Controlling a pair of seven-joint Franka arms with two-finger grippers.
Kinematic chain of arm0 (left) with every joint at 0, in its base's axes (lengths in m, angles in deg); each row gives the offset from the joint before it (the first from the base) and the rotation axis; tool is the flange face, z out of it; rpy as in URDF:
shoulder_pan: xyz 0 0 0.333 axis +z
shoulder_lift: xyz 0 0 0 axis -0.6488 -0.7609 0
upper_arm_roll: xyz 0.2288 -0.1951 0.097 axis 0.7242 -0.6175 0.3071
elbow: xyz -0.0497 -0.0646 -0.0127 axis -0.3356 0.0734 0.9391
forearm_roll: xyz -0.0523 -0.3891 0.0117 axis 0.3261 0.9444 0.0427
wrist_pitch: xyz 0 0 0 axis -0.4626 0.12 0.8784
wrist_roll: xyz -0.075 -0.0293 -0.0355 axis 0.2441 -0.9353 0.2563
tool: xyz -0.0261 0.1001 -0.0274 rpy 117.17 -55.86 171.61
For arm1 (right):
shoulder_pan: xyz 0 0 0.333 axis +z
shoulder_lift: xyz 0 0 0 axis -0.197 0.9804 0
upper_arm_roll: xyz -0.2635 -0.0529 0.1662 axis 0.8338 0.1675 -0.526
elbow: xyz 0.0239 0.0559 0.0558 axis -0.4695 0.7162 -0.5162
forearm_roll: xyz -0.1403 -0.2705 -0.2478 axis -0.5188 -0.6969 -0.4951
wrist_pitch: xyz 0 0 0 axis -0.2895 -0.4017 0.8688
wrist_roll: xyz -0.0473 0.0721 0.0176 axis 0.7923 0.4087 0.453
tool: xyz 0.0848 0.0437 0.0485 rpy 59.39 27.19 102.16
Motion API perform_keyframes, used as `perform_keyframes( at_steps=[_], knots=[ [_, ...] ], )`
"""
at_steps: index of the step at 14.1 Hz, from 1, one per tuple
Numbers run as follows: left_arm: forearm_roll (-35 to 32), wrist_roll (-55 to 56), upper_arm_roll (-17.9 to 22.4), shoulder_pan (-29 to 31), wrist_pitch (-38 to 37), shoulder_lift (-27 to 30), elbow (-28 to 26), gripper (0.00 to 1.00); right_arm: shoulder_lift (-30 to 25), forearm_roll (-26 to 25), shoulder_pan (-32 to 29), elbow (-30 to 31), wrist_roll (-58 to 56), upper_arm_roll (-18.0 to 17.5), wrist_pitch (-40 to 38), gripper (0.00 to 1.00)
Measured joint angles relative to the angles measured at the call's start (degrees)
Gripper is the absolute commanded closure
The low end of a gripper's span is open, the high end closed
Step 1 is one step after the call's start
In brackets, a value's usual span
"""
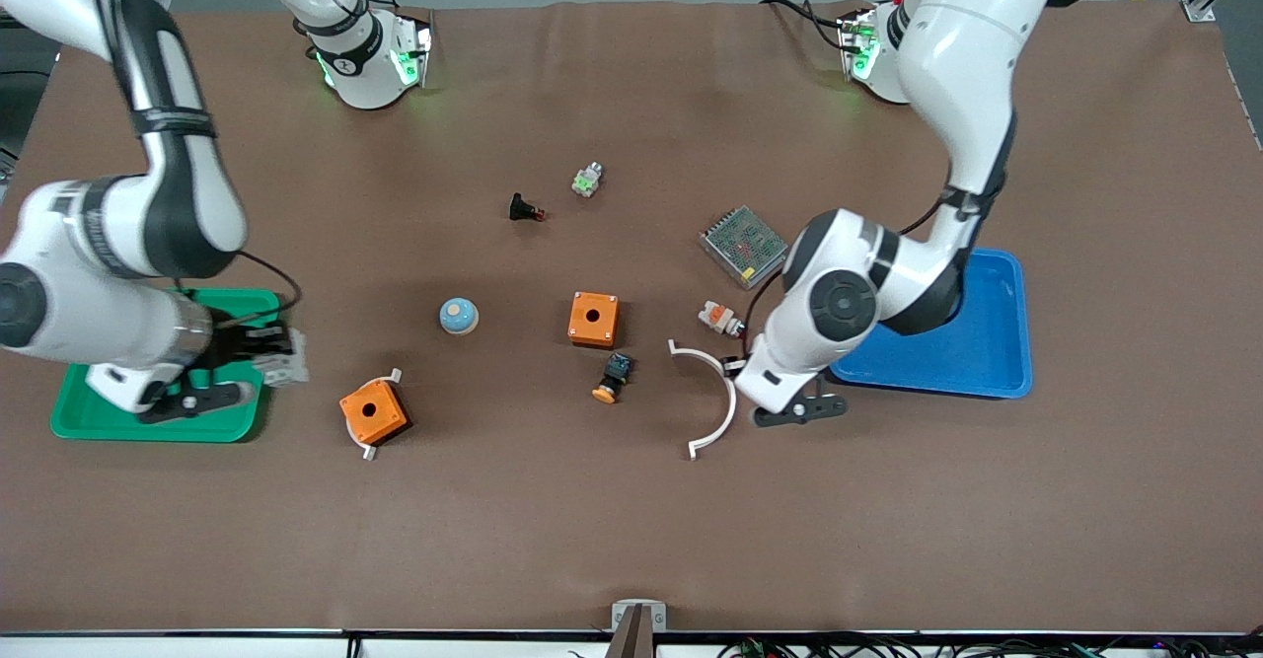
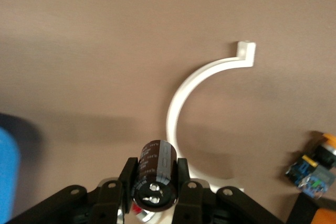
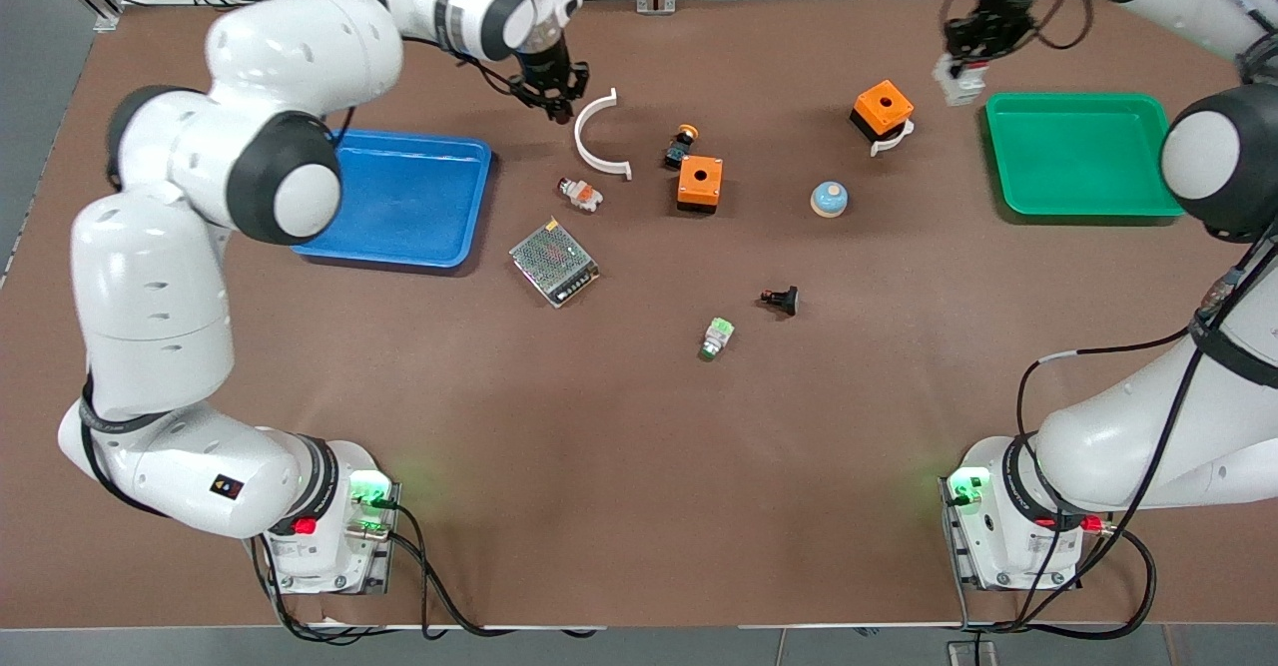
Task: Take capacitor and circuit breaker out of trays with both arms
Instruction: 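Carry the breaker with the right gripper while the left gripper carries the capacitor, then release the breaker with the right gripper while the left gripper releases the capacitor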
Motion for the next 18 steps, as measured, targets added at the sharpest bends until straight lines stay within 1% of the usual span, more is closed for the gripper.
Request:
perform_keyframes(
  at_steps=[4,7,8,9,10,11,12,13,15,18],
  knots=[
    [0.0,3.4,0.0,-2.3,7.5,-4.9,2.8,1.0,2.2,0.4,10.6,0.4,19.4,-0.1,5.5,1.0],
    [0.0,5.8,0.1,-4.3,10.1,-7.6,5.0,0.97,7.6,0.4,16.4,1.0,28.9,-0.1,11.9,0.99],
    [0.0,6.0,0.1,-4.7,10.5,-8.1,5.5,0.95,9.8,0.7,17.7,1.1,30.9,-0.1,14.0,0.98],
    [0.0,6.1,0.2,-5.1,10.9,-8.6,5.8,0.87,11.8,1.4,18.5,1.1,32.0,-0.1,15.9,0.96],
    [0.0,6.1,0.2,-5.3,11.1,-8.9,5.9,0.77,13.5,2.0,19.0,1.1,32.4,0.0,17.3,0.9],
    [0.0,6.1,0.3,-5.7,11.2,-9.1,5.9,0.68,14.7,2.3,19.2,1.0,32.4,0.0,18.2,0.68],
    [0.0,6.1,0.9,-6.4,11.2,-9.4,6.0,0.62,15.1,2.4,19.3,0.9,32.5,0.0,18.3,0.18],
    [0.0,6.1,2.2,-7.8,11.6,-9.7,6.0,0.59,15.1,2.4,19.3,0.6,32.5,0.1,18.3,0.0],
    [0.0,7.1,5.3,-10.9,13.1,-10.6,6.0,0.48,15.1,2.5,19.3,0.4,32.5,0.2,18.2,0.0],
    [0.0,7.6,6.6,-12.1,13.6,-10.9,6.2,0.23,14.2,2.5,19.3,-0.3,32.5,0.6,16.6,0.0]
  ],
)
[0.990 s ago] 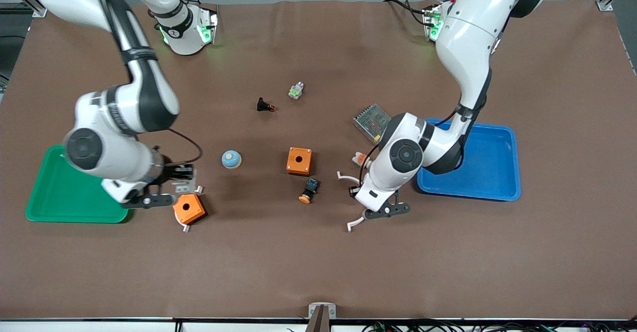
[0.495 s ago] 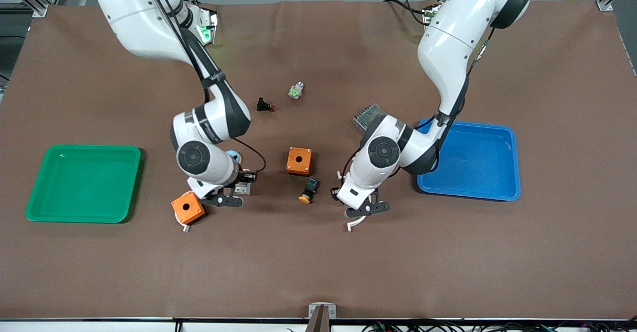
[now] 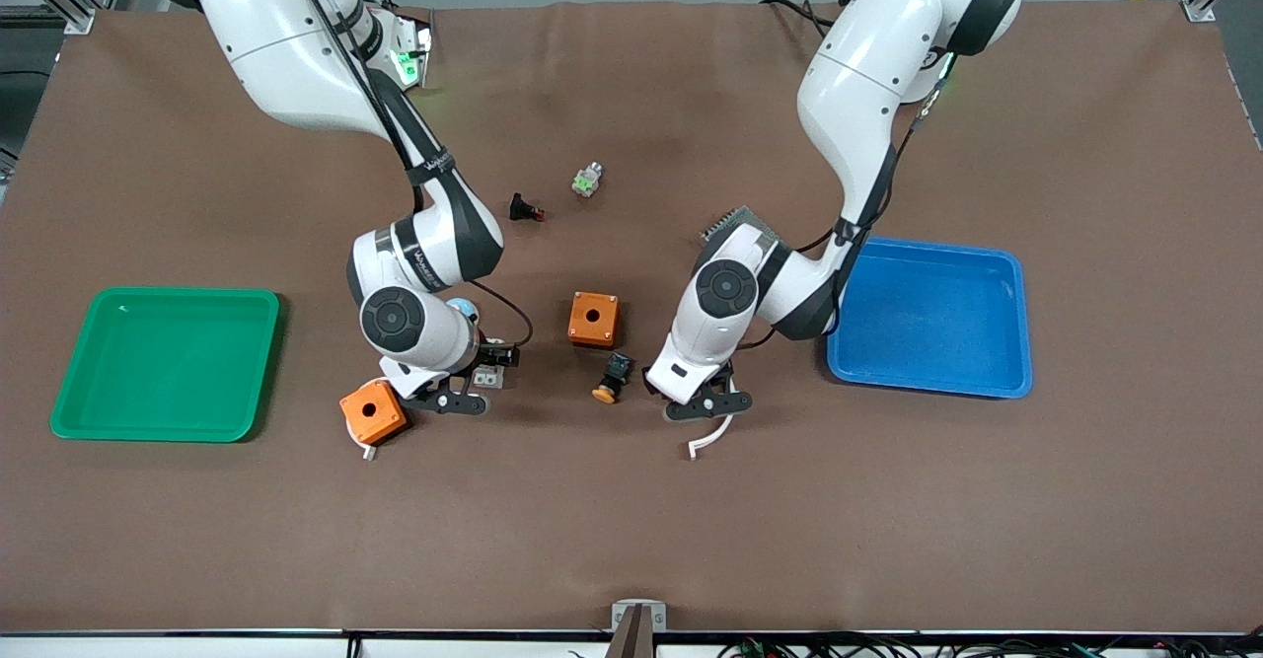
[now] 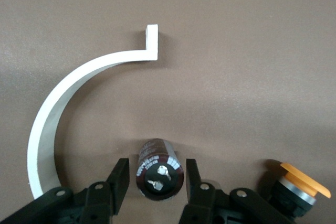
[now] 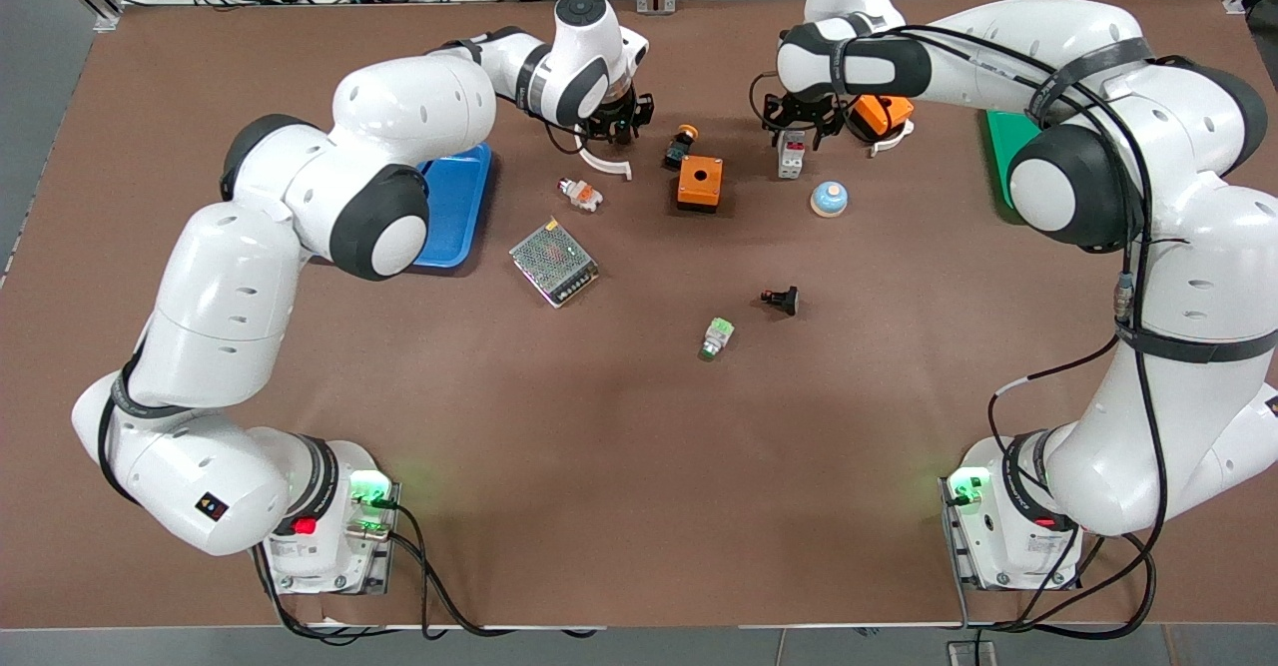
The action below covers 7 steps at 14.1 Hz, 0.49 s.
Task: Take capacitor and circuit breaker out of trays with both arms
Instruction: 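Release the breaker with the right gripper while the left gripper releases the capacitor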
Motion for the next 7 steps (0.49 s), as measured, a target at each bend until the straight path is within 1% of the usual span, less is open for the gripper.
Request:
perform_keyframes(
  at_steps=[2,3,5,7],
  knots=[
    [0.0,0.0,0.6,0.1,0.1,0.0,0.8,0.09,-2.9,0.0,-0.2,-0.9,-0.1,0.9,-4.3,0.0],
    [0.0,0.0,1.1,0.1,0.1,0.2,1.2,0.01,-5.2,0.0,-0.6,-1.2,-0.1,1.5,-6.7,0.0],
    [0.0,0.0,1.8,0.1,0.0,1.0,2.0,0.0,-10.5,0.0,-2.1,-1.5,-0.2,2.1,-11.6,0.0],
    [0.0,0.0,2.0,0.1,-1.7,3.3,2.4,0.0,-15.1,0.0,-3.5,-1.4,-0.6,2.2,-15.7,0.0]
  ],
)
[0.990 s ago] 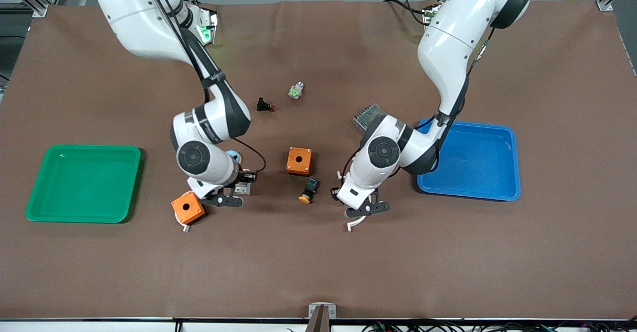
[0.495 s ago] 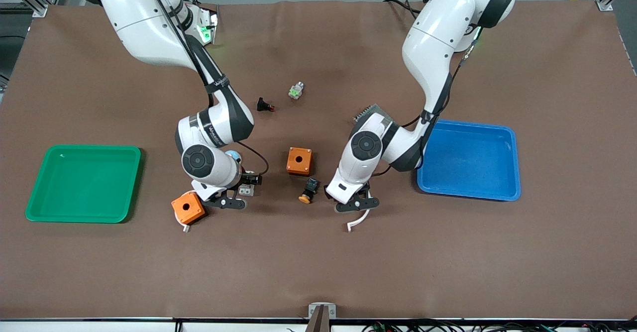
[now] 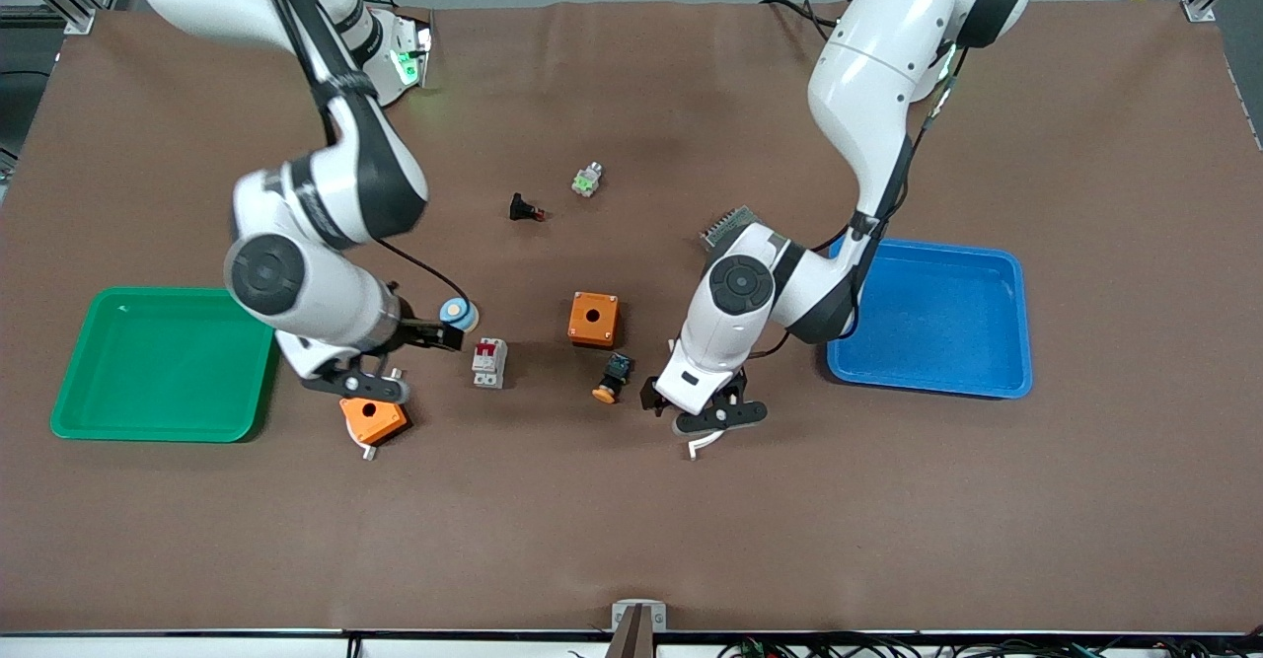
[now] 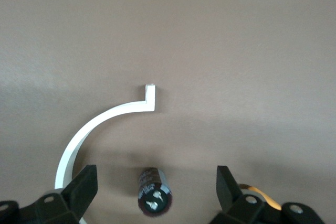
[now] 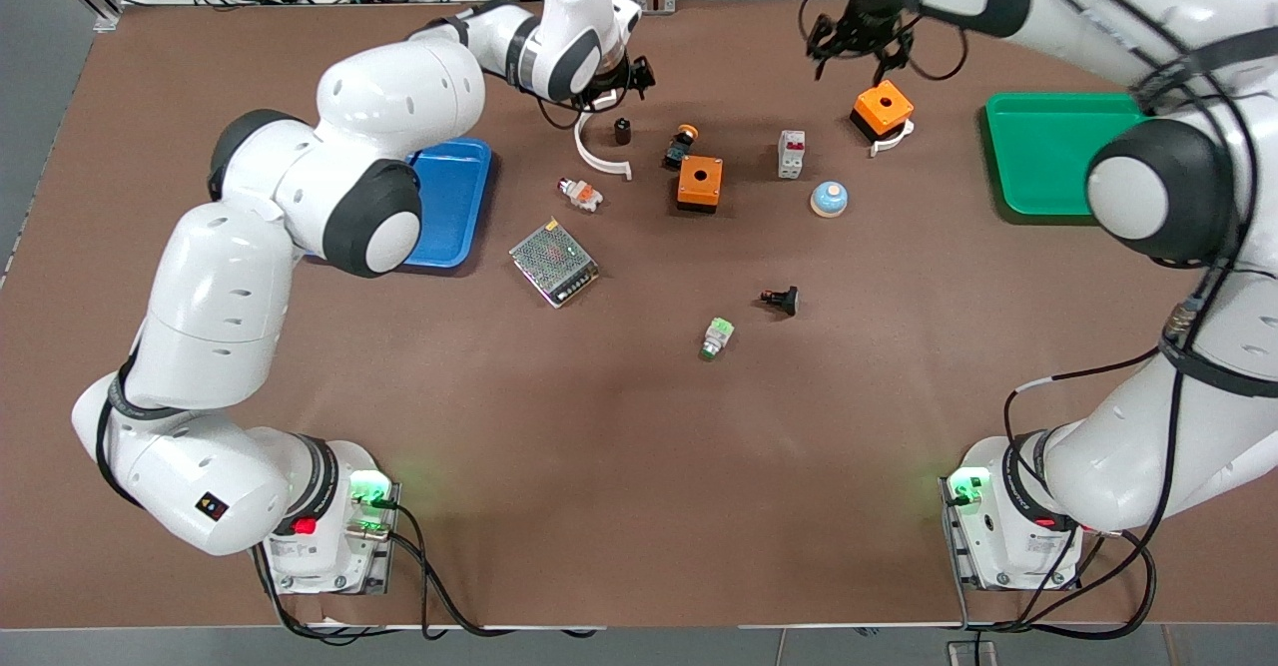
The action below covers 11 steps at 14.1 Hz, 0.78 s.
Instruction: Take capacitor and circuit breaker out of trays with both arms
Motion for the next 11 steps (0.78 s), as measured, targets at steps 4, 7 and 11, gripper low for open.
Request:
perform_keyframes(
  at_steps=[4,7,11],
  knots=[
    [0.0,-0.9,2.3,2.4,-10.8,8.1,-0.1,0.0,-5.6,-0.3,-2.7,0.1,-4.3,0.1,-4.9,0.0],
    [0.0,-2.6,2.4,7.3,-19.3,14.8,-0.7,0.0,-10.1,-1.6,-7.3,0.1,-12.5,0.3,-8.4,0.0],
    [-1.7,-8.4,2.5,11.0,-27.8,22.4,-2.4,0.0,-16.3,-2.9,-15.8,2.2,-25.0,0.5,-10.6,0.0]
  ],
)
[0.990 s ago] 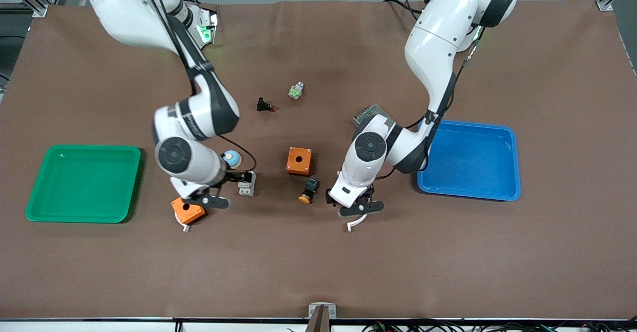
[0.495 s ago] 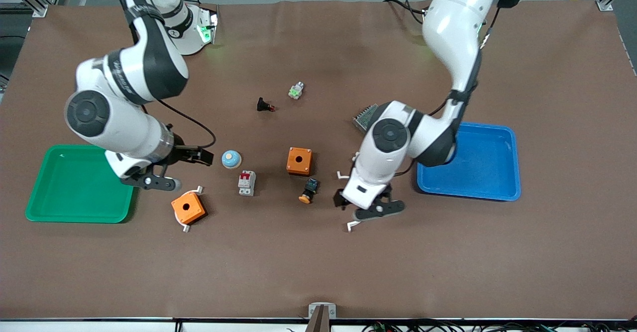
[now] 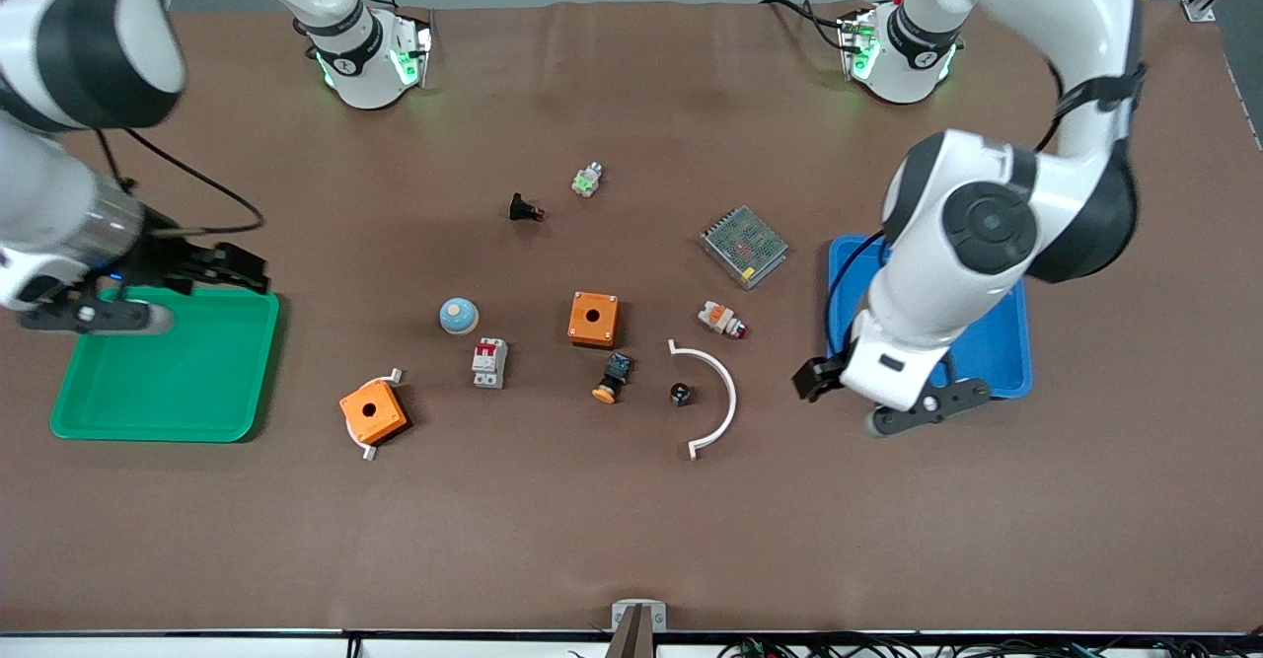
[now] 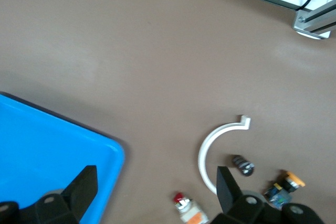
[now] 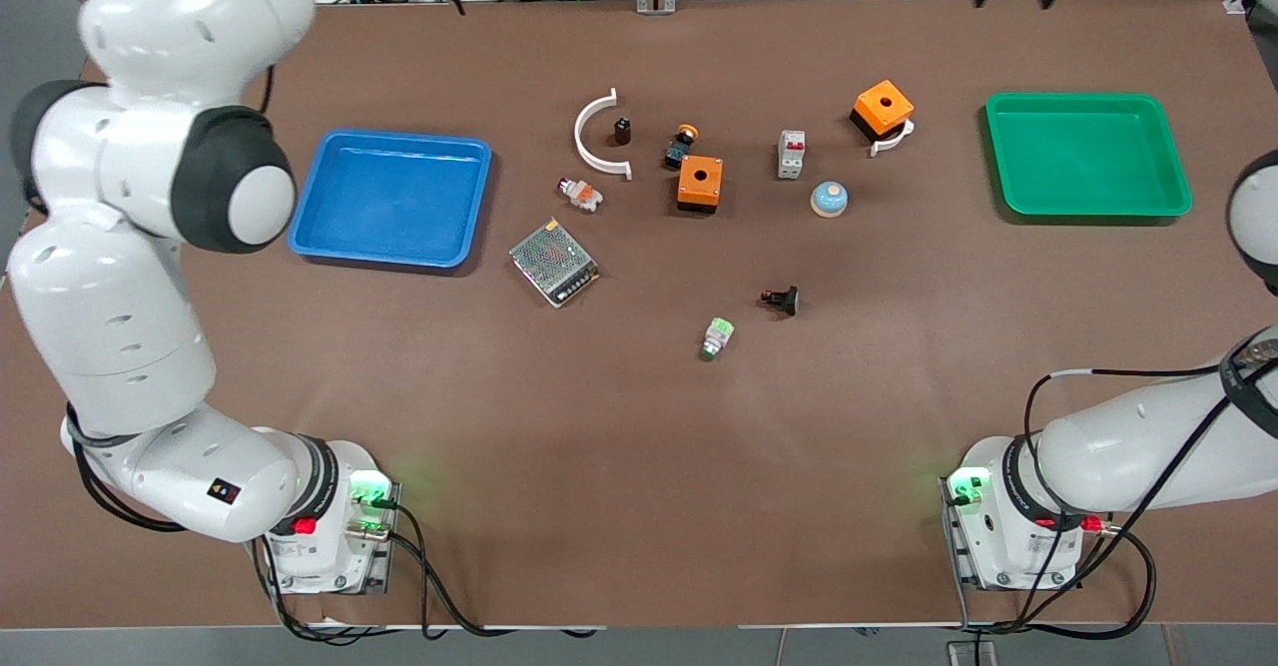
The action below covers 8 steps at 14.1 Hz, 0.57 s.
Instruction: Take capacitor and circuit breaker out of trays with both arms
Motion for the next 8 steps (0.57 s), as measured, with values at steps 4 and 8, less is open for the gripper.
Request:
perform_keyframes(
  at_steps=[4,8],
  knots=[
    [-0.5,-9.2,0.1,4.2,-3.4,10.2,-6.9,0.0,-5.9,-1.7,-6.0,2.8,-5.6,0.0,-3.0,0.0],
    [-0.6,-21.6,0.1,10.2,-11.2,19.8,-10.8,0.0,-11.0,-1.8,-8.0,6.3,-8.3,0.0,-3.0,0.0]
  ],
)
